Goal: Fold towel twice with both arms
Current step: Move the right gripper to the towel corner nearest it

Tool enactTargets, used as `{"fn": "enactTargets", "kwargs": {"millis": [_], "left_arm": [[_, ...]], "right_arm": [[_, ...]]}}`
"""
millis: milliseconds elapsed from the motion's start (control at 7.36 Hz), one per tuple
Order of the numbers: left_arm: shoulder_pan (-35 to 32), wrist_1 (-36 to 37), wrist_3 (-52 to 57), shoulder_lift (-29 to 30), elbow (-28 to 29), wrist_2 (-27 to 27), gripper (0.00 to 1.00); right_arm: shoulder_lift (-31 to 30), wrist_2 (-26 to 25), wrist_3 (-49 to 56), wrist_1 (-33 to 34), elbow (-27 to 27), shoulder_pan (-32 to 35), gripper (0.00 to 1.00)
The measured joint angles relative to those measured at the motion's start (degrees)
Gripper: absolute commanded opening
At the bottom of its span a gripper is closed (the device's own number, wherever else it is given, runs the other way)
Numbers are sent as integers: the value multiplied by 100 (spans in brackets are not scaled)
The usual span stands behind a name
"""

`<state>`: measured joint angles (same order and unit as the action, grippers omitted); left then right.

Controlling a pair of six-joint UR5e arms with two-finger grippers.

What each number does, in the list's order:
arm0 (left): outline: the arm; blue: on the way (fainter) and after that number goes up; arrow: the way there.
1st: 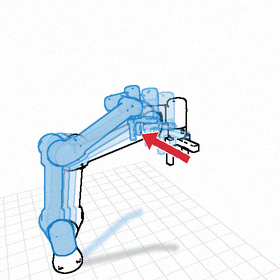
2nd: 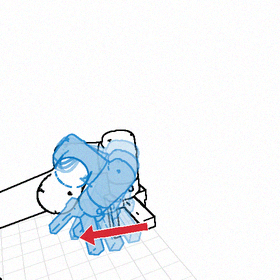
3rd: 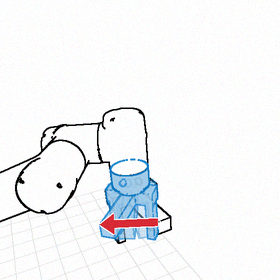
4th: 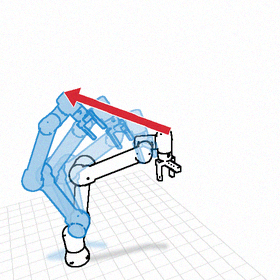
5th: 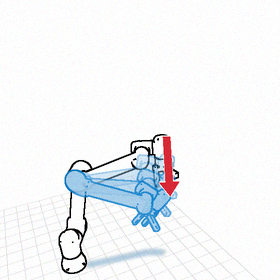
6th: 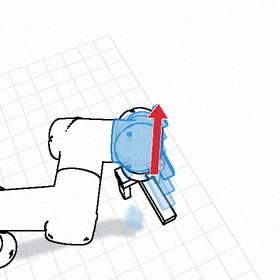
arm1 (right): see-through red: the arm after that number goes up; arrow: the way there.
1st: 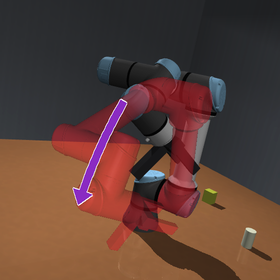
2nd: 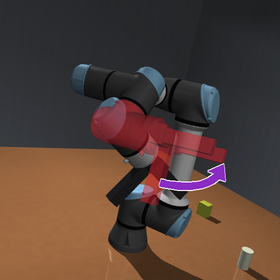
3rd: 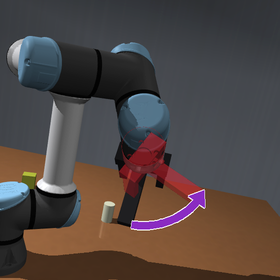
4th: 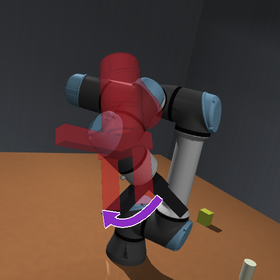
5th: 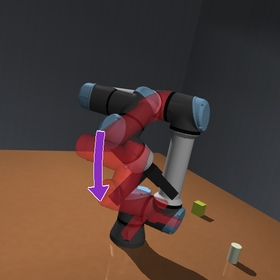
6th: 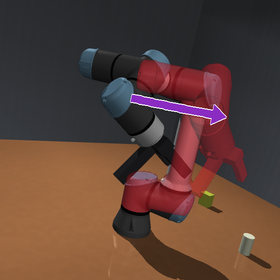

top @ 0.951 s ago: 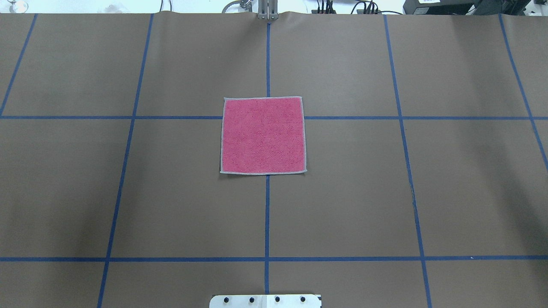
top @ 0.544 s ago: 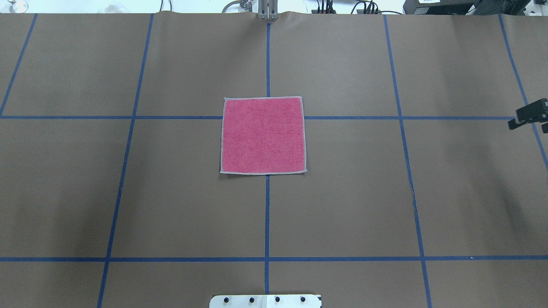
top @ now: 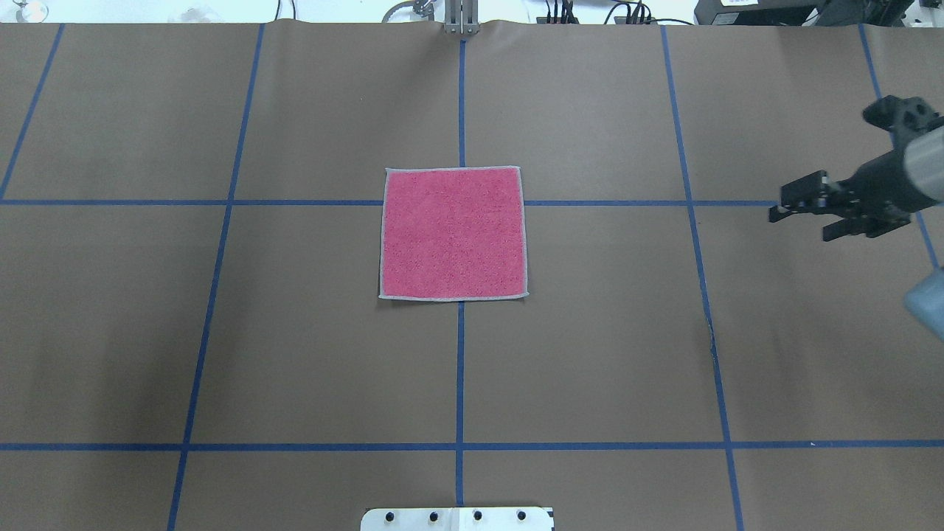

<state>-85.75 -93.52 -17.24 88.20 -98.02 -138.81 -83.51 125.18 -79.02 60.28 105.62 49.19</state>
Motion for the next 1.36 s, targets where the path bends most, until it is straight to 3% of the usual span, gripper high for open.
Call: {"fn": "enactTargets", "kwargs": {"millis": [408,815,1359], "left_arm": [[519,-873,-1189,14,22,12,100],[882,-1077,-1848,144,-1,5,100],[1138,-1165,-2280,265,-11,3,100]], "right_arm": [[868,-1294,-1443,178,-24,-1442,99],[1601,-2264,-2153,927,-137,-2220,99],[2247,-2720,-2338,1024,-796,-2462,85]]}}
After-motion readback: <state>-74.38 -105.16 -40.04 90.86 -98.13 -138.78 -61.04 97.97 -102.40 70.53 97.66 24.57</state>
